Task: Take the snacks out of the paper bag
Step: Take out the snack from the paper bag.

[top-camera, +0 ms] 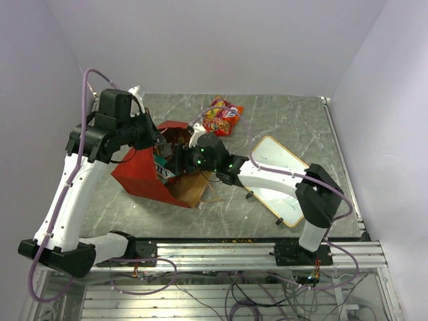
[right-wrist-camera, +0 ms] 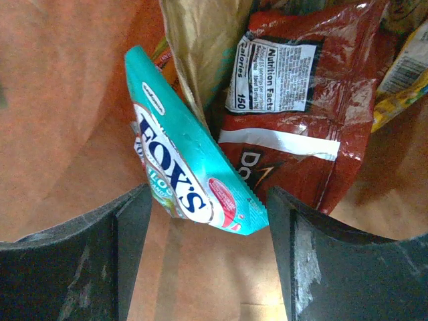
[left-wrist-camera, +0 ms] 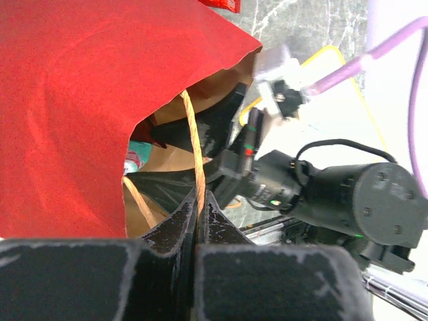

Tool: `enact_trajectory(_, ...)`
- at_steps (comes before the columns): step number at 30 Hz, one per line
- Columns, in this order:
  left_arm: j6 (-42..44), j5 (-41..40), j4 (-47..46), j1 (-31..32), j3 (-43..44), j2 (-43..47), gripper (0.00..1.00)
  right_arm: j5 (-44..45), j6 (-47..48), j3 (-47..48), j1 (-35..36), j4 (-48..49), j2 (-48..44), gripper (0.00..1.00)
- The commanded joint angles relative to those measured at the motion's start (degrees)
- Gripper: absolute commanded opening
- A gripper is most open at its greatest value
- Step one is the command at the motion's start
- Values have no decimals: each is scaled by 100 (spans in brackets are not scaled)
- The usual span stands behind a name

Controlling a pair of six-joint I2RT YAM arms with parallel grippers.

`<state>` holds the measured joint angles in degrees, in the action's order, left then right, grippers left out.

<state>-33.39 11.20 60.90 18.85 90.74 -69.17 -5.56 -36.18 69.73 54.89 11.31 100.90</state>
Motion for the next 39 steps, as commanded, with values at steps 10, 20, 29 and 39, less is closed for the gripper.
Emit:
enact_trajectory(10,-437,454,-209,22,-183,262,7,-275,-132,526,211,-36,691,60)
enact_trajectory(20,-267,381,-73,20,-81,180,7,-593,-687,-508,484,842,11,30)
enact_trajectory(29,-41,415,177,14,69,157,7,-380,-814,-376,632,1084,498,42)
enact_trajectory(39,121,26,348,12,41,384,7,549,-632,-839,577,260,-555,0)
